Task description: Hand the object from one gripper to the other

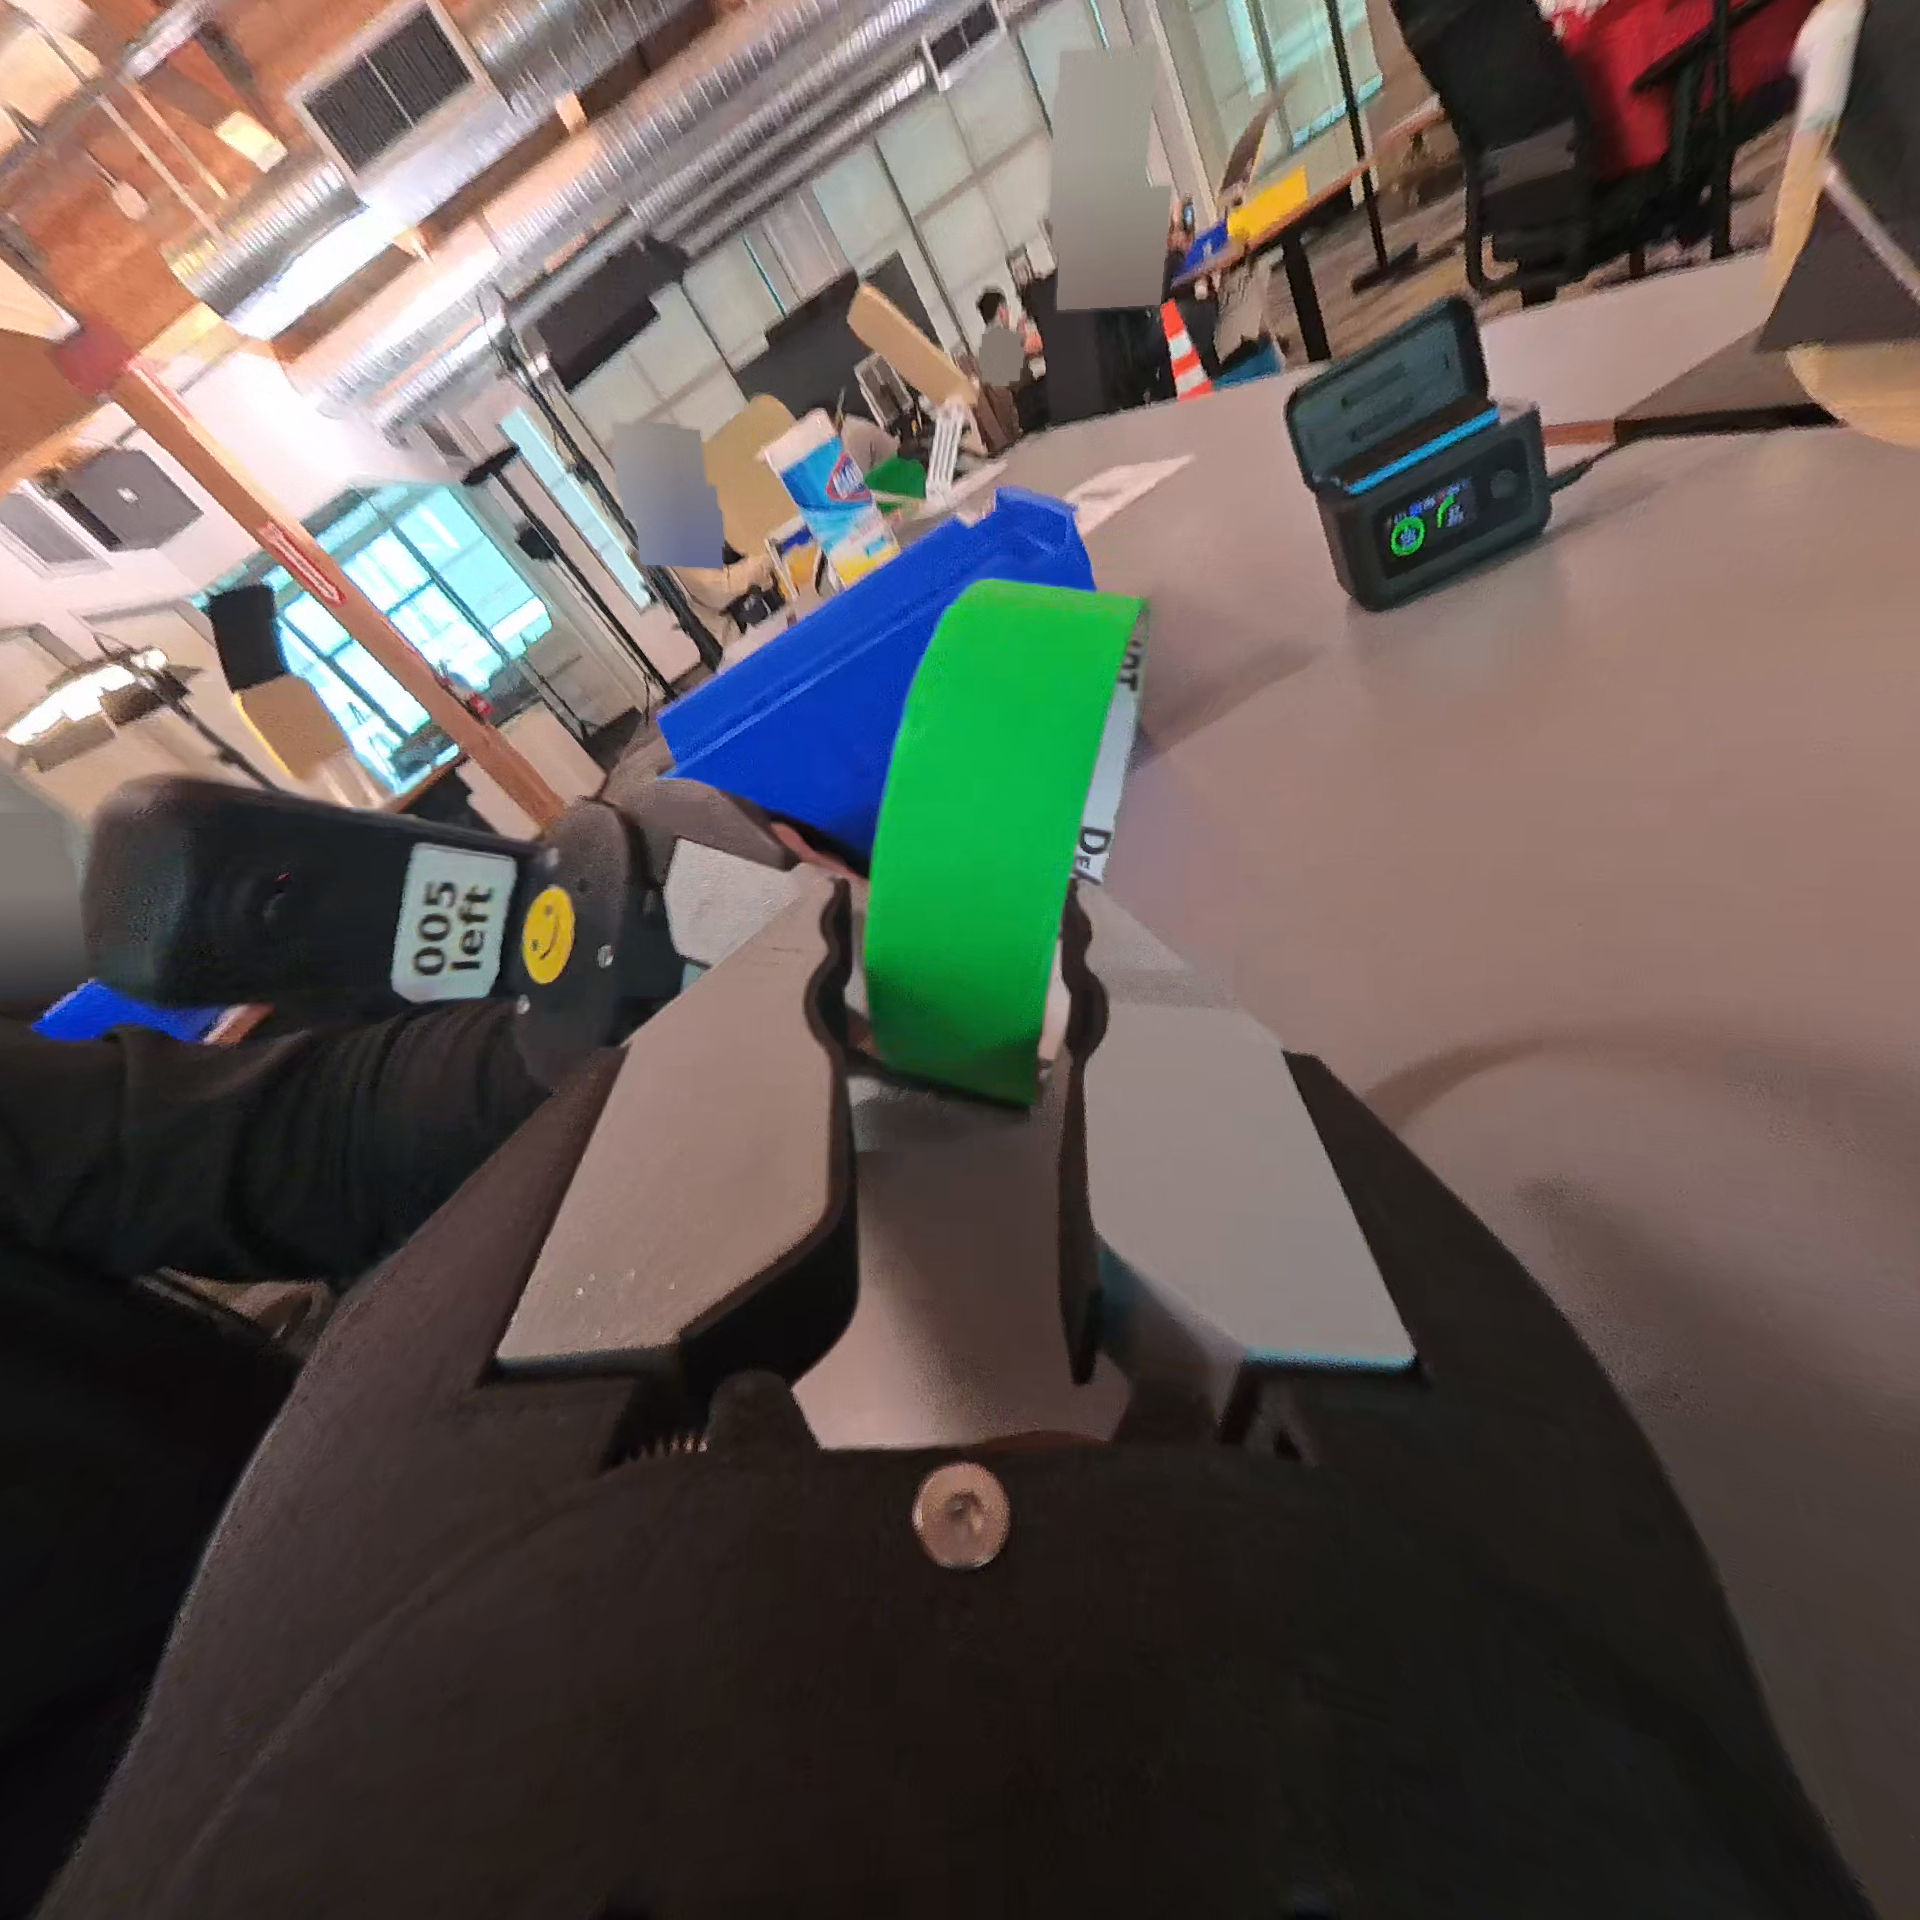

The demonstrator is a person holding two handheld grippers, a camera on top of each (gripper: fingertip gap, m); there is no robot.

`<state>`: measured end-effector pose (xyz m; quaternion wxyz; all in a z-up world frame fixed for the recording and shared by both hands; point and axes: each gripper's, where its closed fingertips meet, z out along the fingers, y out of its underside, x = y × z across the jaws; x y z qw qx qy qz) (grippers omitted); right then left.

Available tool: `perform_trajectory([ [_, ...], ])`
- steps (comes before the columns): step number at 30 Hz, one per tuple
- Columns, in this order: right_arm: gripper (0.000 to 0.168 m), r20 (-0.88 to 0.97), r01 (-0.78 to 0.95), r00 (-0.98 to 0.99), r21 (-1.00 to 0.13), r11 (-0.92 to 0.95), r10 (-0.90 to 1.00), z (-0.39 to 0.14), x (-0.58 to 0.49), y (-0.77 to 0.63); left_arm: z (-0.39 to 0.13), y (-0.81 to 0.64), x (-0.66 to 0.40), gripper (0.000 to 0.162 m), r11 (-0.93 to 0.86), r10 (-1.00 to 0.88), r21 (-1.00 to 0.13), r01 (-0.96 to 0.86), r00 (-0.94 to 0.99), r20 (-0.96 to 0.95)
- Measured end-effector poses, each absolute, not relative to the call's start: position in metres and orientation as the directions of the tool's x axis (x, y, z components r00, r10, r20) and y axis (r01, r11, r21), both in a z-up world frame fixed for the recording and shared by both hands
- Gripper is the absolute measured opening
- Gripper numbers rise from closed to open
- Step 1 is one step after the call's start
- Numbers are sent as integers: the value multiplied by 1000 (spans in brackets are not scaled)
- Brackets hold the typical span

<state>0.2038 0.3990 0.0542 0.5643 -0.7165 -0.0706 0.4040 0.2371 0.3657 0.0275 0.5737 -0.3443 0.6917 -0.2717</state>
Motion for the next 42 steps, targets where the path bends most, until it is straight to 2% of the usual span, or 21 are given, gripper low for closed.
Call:
perform_trajectory([
  [2,39,-515,-339,653,-855,-394,555,47,201,401,21,365,239,1,663,-747,-724,-191,-109,-655],
  [5,61,-538,-366,663,-840,-402,521,42,205,407,22,368,239,2,673,-735,-708,-211,-88,-672],
  [9,65,-515,-365,698,-853,-373,497,43,212,411,27,376,239,1,681,-720,-695,-233,-38,-693],
  [16,91,-525,-381,731,-844,-378,436,37,222,414,31,374,238,2,716,-680,-659,-230,-15,-733],
  [18,92,-547,-399,718,-830,-389,431,36,221,413,33,371,237,2,722,-676,-657,-216,-15,-737],
  [19,88,-559,-407,702,-823,-395,442,37,218,411,33,370,237,2,725,-672,-655,-214,-12,-740],
  [20,70,-573,-412,674,-816,-405,467,40,213,408,31,369,237,2,728,-669,-650,-220,-16,-743],
  [21,43,-583,-411,632,-810,-418,510,44,206,403,29,368,237,2,735,-660,-641,-221,-19,-751],
  [22,31,-595,-411,596,-803,-432,540,47,199,398,29,367,237,1,747,-647,-630,-213,-15,-762],
  [27,28,-576,-396,628,-816,-421,524,45,201,396,27,365,239,2,745,-647,-629,-223,-13,-762],
  [34,25,-440,-289,769,-887,-361,465,44,209,401,27,368,242,2,684,-705,-693,-228,38,-708],
  [42,25,-274,-190,898,-947,-258,345,52,239,402,32,382,237,15,339,-938,-919,-201,8,-348],
])
